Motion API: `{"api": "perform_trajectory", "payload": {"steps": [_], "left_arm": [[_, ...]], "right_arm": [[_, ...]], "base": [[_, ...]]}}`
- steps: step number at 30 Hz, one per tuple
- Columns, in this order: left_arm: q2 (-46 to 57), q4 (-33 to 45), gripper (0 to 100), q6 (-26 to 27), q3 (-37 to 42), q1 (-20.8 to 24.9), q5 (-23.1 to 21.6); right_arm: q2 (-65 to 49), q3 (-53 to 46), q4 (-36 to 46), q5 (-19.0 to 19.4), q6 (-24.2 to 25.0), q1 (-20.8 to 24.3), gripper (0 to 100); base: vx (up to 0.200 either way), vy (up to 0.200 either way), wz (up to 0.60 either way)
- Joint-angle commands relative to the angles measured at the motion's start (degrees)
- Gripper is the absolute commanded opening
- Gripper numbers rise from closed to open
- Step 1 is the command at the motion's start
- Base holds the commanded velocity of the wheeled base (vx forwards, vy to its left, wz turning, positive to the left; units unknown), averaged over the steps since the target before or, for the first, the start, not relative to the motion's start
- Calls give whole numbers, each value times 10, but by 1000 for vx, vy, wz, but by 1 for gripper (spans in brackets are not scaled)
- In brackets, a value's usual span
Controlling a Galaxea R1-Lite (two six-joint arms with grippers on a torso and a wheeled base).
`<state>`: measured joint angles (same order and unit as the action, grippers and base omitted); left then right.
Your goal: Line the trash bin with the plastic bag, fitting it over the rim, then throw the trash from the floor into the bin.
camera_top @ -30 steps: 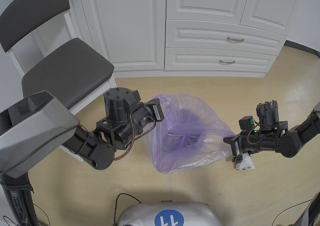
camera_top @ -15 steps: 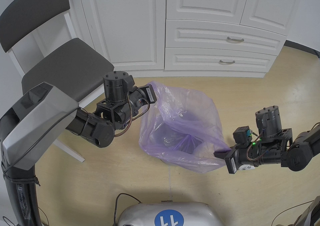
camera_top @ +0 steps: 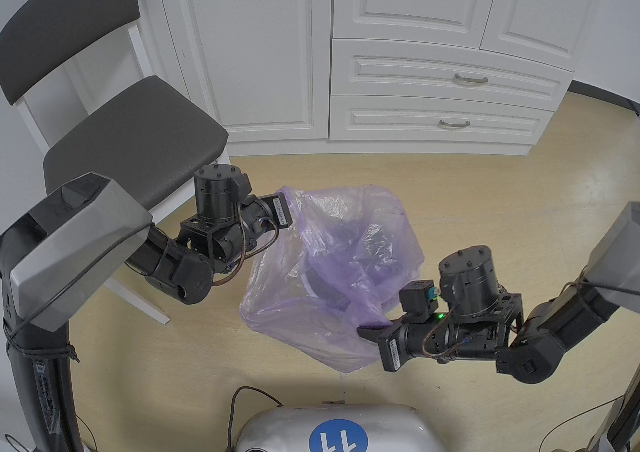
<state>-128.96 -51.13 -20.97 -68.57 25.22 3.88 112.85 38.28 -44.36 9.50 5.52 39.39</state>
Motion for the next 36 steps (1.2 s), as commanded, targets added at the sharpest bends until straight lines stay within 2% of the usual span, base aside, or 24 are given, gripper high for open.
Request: {"api": "perform_trajectory", "payload": {"steps": [1,5,7,9,15,17,19,20,23,26,36], "left_arm": [[13,2,0,0,5,-23,-14],[21,11,0,0,-34,-33,-20],[24,40,0,-3,-64,-31,-23],[27,42,0,-3,-64,-28,-23],[6,28,0,-24,-68,2,-21],[-12,24,0,-36,-91,13,-20],[-21,30,0,-36,-103,17,-19],[-35,30,0,-36,-120,21,-18],[-48,30,0,-36,-125,30,-14],[-46,31,0,-36,-121,32,-14],[-44,6,0,-41,-68,31,-15]], "right_arm": [[57,10,-17,-1,16,20,0],[48,18,-20,-15,41,39,0],[43,16,-27,-53,41,46,0],[42,14,-29,-62,38,46,0],[52,7,-35,-100,-23,21,0],[75,7,-70,-134,-47,6,0],[87,6,-95,-142,-52,6,0],[107,4,-133,-151,-56,7,0],[140,0,-178,-158,-60,23,0],[160,5,-181,-158,-54,44,0],[185,16,-181,-159,-44,51,0]], "base": [[0,0,0],[0,0,0],[0,0,0],[0,0,0],[0,0,0],[0,0,0],[0,0,0],[0,0,0],[0,0,0],[0,0,0],[0,0,0]]}}
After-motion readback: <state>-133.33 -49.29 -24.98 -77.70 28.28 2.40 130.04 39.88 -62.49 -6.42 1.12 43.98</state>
